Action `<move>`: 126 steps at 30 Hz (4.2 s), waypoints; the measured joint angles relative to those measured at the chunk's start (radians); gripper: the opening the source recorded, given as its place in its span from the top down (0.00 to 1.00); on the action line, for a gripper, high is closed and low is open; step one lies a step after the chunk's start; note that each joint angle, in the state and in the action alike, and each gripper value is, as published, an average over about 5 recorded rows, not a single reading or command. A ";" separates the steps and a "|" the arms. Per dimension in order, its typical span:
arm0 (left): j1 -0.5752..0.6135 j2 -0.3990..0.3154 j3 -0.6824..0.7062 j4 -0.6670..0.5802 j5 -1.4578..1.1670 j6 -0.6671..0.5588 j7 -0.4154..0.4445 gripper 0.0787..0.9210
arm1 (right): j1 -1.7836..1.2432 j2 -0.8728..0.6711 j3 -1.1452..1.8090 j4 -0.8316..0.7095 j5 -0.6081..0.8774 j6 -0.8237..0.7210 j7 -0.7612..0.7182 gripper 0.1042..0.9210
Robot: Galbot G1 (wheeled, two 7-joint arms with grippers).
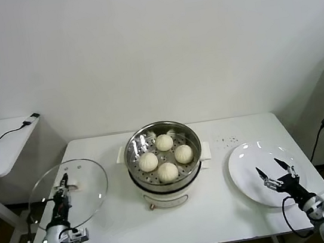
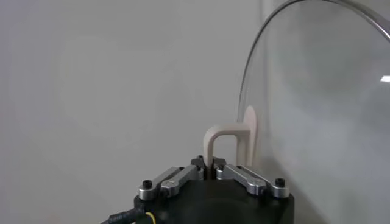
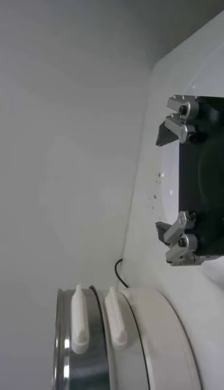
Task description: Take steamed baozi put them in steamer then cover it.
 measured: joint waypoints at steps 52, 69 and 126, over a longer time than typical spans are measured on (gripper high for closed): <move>-0.517 -0.237 0.809 -0.042 0.234 0.621 0.464 0.92 | 0.126 0.014 -0.004 -0.133 -0.107 0.069 0.043 0.12; -0.496 -0.306 0.798 0.044 0.275 0.620 0.437 0.92 | 0.139 0.015 -0.006 -0.148 -0.112 0.078 0.034 0.12; -0.436 -0.190 0.819 -0.092 0.250 0.620 0.487 0.24 | 0.157 0.016 0.006 -0.169 -0.118 0.074 0.013 0.12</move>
